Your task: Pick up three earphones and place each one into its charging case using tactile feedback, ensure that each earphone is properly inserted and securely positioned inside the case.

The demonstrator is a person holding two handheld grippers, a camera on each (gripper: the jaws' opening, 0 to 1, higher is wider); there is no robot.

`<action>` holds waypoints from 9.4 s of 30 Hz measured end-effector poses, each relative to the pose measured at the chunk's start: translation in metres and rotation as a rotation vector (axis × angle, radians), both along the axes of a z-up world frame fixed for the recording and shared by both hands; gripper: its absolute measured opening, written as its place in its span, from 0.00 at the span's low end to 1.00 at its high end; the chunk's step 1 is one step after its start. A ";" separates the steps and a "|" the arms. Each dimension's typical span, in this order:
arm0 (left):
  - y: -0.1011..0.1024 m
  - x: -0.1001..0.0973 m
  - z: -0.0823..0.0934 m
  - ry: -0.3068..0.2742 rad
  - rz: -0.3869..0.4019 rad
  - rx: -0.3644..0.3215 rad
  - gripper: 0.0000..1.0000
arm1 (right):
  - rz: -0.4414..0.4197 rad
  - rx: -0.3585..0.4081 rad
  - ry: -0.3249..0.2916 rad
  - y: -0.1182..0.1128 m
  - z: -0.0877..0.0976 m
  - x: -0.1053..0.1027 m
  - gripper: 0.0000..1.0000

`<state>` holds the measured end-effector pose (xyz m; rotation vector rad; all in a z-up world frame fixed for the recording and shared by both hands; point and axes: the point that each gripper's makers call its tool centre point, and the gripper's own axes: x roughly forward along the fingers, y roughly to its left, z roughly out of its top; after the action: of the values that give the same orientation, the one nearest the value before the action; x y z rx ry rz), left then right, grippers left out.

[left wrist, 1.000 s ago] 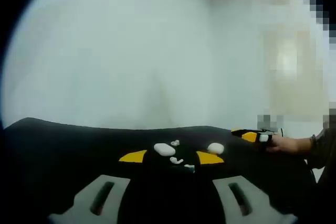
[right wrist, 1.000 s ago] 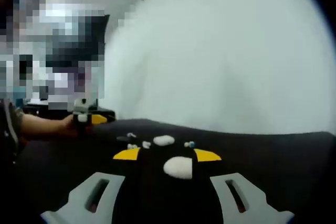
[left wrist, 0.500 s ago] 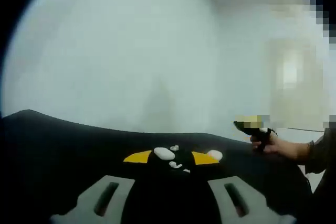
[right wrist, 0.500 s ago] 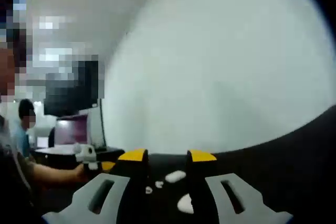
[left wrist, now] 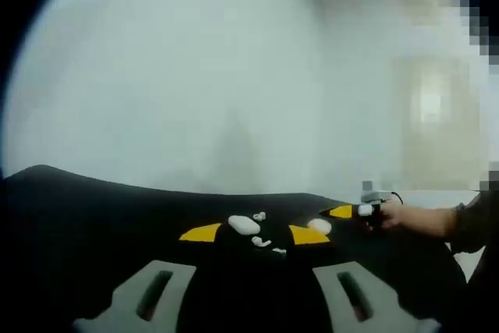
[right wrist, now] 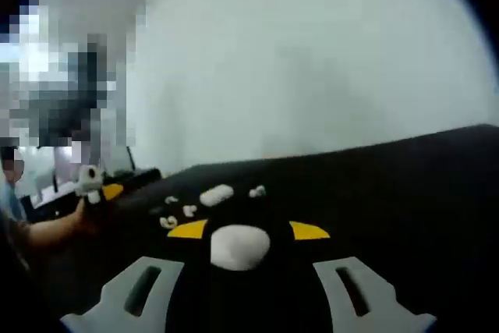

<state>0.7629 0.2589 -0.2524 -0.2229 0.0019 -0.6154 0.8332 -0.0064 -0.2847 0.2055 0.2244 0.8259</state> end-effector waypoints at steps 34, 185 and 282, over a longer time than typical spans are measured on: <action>-0.009 -0.004 -0.002 0.000 -0.035 0.026 0.30 | 0.261 -0.400 -0.243 0.038 -0.024 -0.043 0.45; -0.143 -0.121 -0.070 0.102 -0.787 0.441 0.19 | 0.886 -0.318 -0.165 0.129 -0.035 -0.195 0.22; -0.142 -0.117 -0.074 0.122 -0.791 0.428 0.16 | 0.330 -0.195 0.032 0.159 -0.030 -0.027 0.23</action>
<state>0.6458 0.1172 -0.3260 0.1736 0.3507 -1.3651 0.8066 0.1530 -0.3142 -0.0027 0.3734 1.1216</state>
